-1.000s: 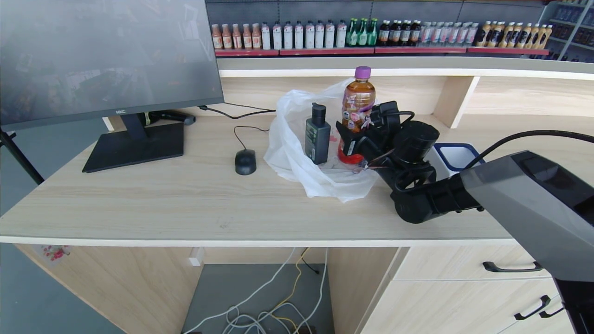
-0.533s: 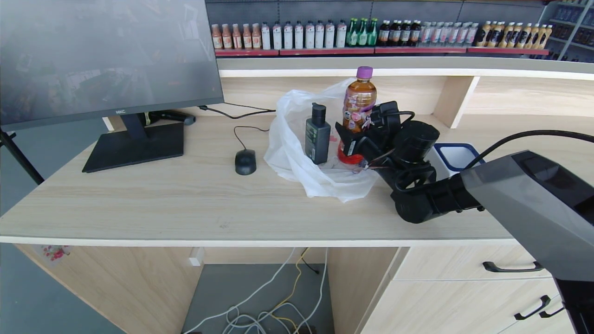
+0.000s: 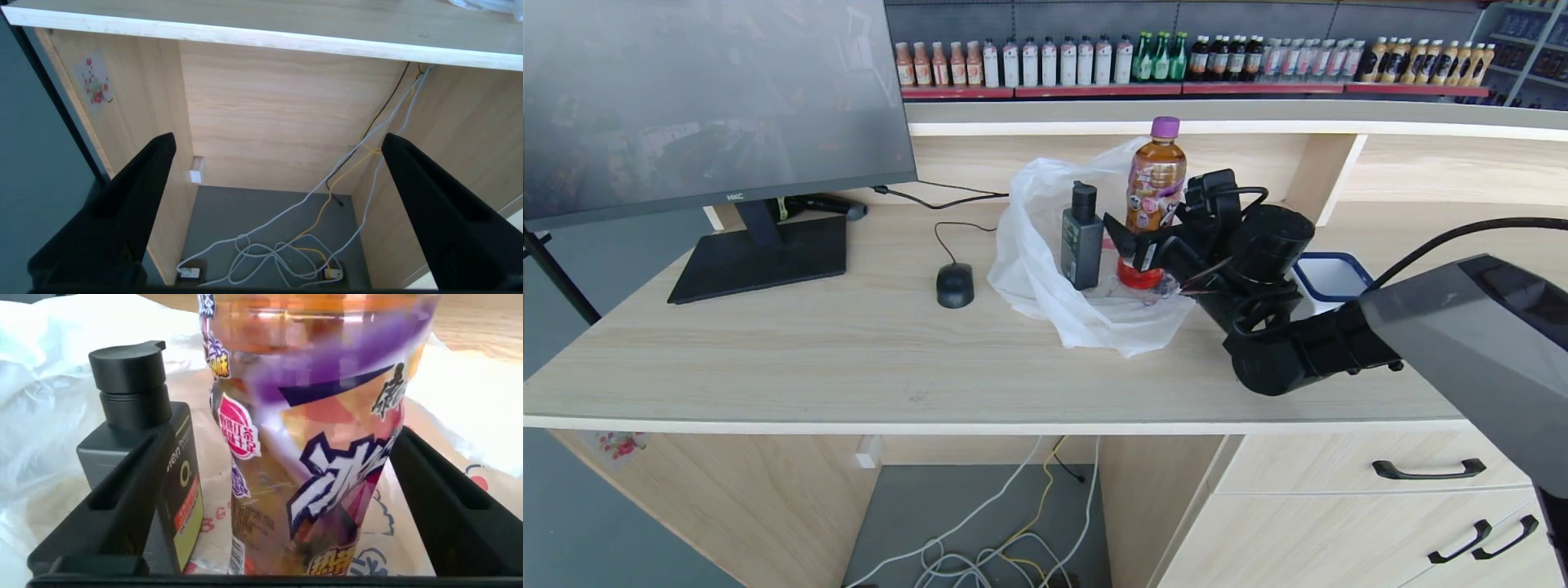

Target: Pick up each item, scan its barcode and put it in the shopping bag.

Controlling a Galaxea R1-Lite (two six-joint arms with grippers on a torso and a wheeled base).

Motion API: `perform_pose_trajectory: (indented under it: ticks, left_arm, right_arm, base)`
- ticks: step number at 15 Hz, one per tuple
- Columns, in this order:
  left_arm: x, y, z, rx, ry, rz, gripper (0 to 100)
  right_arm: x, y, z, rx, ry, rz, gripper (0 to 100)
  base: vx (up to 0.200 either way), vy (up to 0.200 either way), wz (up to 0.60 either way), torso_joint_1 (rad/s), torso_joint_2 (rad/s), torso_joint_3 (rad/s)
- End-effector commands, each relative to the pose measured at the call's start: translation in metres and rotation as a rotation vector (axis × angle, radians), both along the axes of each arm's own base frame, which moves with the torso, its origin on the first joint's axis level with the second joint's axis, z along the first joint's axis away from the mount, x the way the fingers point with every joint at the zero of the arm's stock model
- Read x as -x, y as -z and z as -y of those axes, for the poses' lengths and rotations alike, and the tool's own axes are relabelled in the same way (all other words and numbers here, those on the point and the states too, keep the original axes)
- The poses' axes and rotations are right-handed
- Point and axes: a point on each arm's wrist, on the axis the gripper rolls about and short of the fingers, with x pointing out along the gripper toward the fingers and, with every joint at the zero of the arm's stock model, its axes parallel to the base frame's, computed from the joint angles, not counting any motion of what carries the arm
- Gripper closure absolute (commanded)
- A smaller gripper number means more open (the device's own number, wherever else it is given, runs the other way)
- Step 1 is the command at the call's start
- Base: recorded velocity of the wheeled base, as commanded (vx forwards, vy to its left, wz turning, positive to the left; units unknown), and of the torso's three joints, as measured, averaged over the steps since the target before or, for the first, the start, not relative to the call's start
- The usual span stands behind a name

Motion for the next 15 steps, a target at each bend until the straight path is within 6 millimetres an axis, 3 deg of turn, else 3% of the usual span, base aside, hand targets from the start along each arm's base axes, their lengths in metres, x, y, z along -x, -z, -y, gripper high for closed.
perform_pose_trajectory:
  ticks: [1,4,6,11,14,15]
  left_arm:
    - [0.000,0.000,0.000,0.000,0.000,0.000,0]
    - [0.000,0.000,0.000,0.000,0.000,0.000,0]
    - [0.000,0.000,0.000,0.000,0.000,0.000,0]
    - [0.000,0.000,0.000,0.000,0.000,0.000,0]
    - [0.000,0.000,0.000,0.000,0.000,0.000,0]
    - [0.000,0.000,0.000,0.000,0.000,0.000,0]
  right_arm:
    - [0.022,-0.020,0.009,-0.004,0.001,0.012,0]
    - [0.057,-0.036,0.026,-0.011,0.010,0.024,0]
    - [0.095,-0.036,0.041,-0.018,0.009,0.026,0]
    - [0.223,-0.026,0.096,-0.030,0.026,0.007,0]
    - [0.274,-0.022,0.120,-0.053,0.052,0.016,0]
    - [0.306,-0.006,0.132,-0.046,0.069,-0.008,0]
  base:
    - [0.000,0.000,0.00,0.000,0.00,0.000]
    - [0.000,0.000,0.00,0.000,0.00,0.000]
    - [0.000,0.000,0.00,0.000,0.00,0.000]
    - [0.000,0.000,0.00,0.000,0.00,0.000]
    - [0.000,0.000,0.00,0.000,0.00,0.000]
    - [0.000,0.000,0.00,0.000,0.00,0.000]
